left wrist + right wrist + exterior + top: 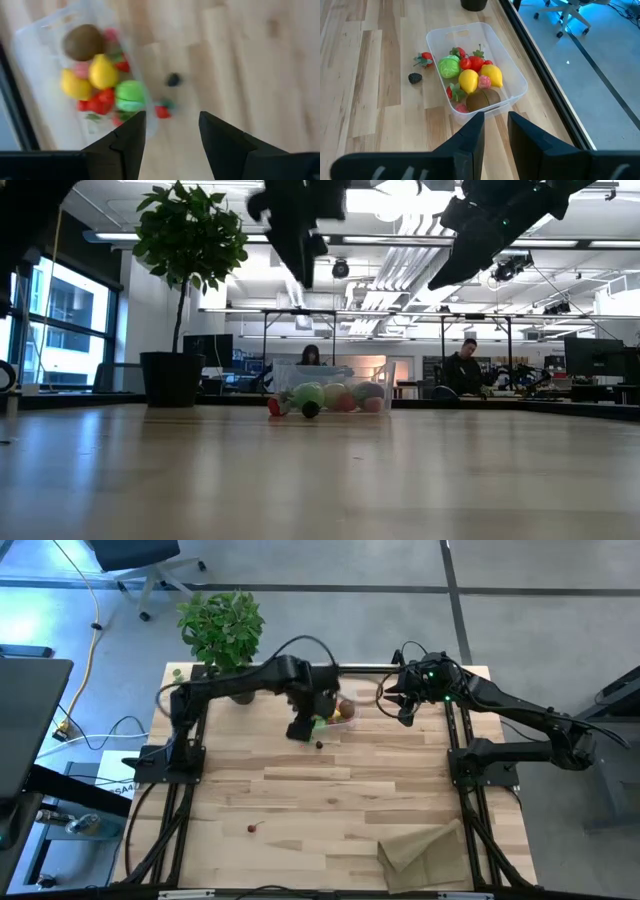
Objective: Pick and placing Produce into tupperware
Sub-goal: Put the cherry into the transparent bin
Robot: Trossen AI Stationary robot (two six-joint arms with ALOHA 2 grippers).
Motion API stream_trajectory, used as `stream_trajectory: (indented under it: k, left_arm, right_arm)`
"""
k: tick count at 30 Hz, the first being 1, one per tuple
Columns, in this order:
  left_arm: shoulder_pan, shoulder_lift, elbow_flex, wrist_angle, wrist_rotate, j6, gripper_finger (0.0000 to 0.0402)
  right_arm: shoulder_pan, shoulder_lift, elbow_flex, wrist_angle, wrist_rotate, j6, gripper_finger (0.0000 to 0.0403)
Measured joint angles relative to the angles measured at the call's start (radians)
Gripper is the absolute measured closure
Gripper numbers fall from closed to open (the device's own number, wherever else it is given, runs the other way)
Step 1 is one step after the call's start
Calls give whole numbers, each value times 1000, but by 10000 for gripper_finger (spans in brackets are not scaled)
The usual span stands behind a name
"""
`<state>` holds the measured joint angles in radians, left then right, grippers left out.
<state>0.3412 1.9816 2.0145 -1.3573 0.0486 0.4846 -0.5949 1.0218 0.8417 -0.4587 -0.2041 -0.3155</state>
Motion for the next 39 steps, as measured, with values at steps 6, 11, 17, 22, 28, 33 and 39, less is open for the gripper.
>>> stream_trajectory:
  k: [6,11,17,22,28,33,39]
  left_arm:
    - [-155,-109,-58,-4,-15,-138,236]
    - [-285,-219,-192,11,-57,-336,234]
    - [-432,-393,-495,100,-120,-629,236]
    - [-563,-579,-773,332,-157,-826,236]
    - [-763,-754,-990,450,-287,-1001,236]
    - [-945,-774,-1042,473,-352,-1015,236]
    - [-1108,-760,-1106,538,-357,-1014,236]
  right_arm:
    - [0,0,0,-1,-1,0,327]
    - [0,0,0,0,-1,0,327]
    - [0,0,0,-1,2,0,327]
    - [0,0,0,-1,1,0,327]
    - [0,0,0,-1,1,0,327]
    - [0,0,0,-1,1,0,327]
    - [0,0,0,0,1,0,327]
